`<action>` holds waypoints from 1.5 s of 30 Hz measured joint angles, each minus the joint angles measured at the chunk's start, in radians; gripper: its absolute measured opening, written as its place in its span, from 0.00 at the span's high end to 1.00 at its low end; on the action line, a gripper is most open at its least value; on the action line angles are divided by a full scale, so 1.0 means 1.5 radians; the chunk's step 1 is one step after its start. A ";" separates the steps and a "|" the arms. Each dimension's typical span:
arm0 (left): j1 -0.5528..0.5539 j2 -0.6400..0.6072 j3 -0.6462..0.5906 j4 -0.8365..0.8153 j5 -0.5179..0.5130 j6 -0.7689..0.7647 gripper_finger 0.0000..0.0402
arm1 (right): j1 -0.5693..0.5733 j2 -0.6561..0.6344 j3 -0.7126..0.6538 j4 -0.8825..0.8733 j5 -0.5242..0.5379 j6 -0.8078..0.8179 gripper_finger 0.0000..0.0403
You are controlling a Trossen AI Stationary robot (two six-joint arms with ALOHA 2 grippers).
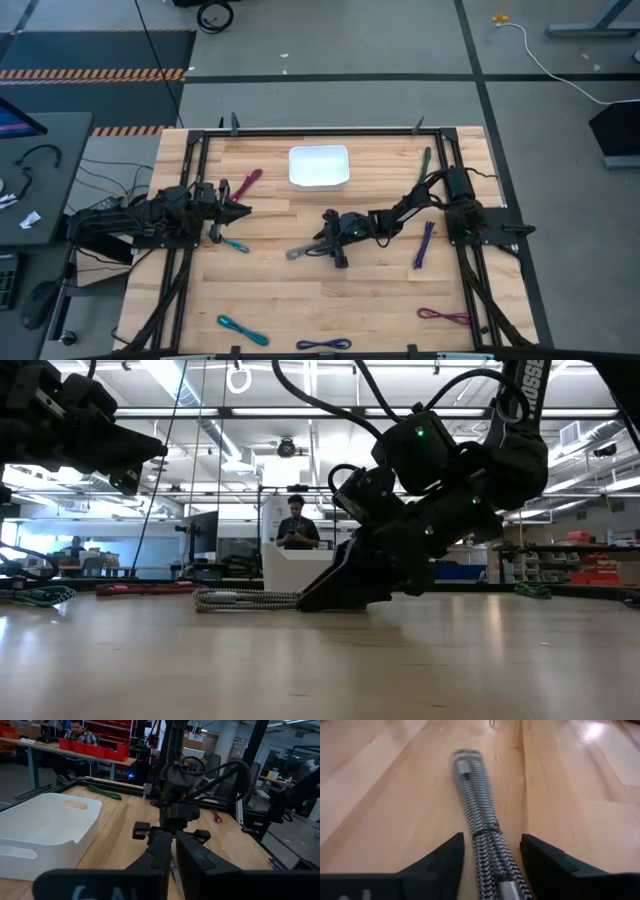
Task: Pick and place USB-C Cables
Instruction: Put the black white charger cable into the white bin
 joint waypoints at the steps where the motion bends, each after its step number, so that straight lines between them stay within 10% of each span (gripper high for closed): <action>1: 0.000 0.000 0.000 0.000 0.000 0.000 0.91 | 0.001 0.000 0.000 -0.002 0.005 0.001 0.54; 10: 0.000 0.000 0.000 0.000 0.000 0.000 0.92 | 0.000 -0.012 0.001 -0.031 0.011 0.066 0.89; 17: 0.000 0.000 0.000 0.000 0.000 0.000 0.91 | -0.003 -0.168 -0.003 -0.161 0.020 0.169 0.90; 26: 0.000 0.000 0.000 0.000 0.000 0.000 0.91 | -0.078 -0.406 0.208 -0.671 -0.001 0.214 0.91; 33: 0.000 0.000 0.000 0.000 0.000 0.000 0.92 | -0.222 -0.331 0.420 -0.994 -0.012 0.156 0.91; 45: 0.000 0.000 0.000 0.000 0.000 0.000 0.92 | -0.353 -0.070 0.572 -1.021 -0.043 -0.096 0.91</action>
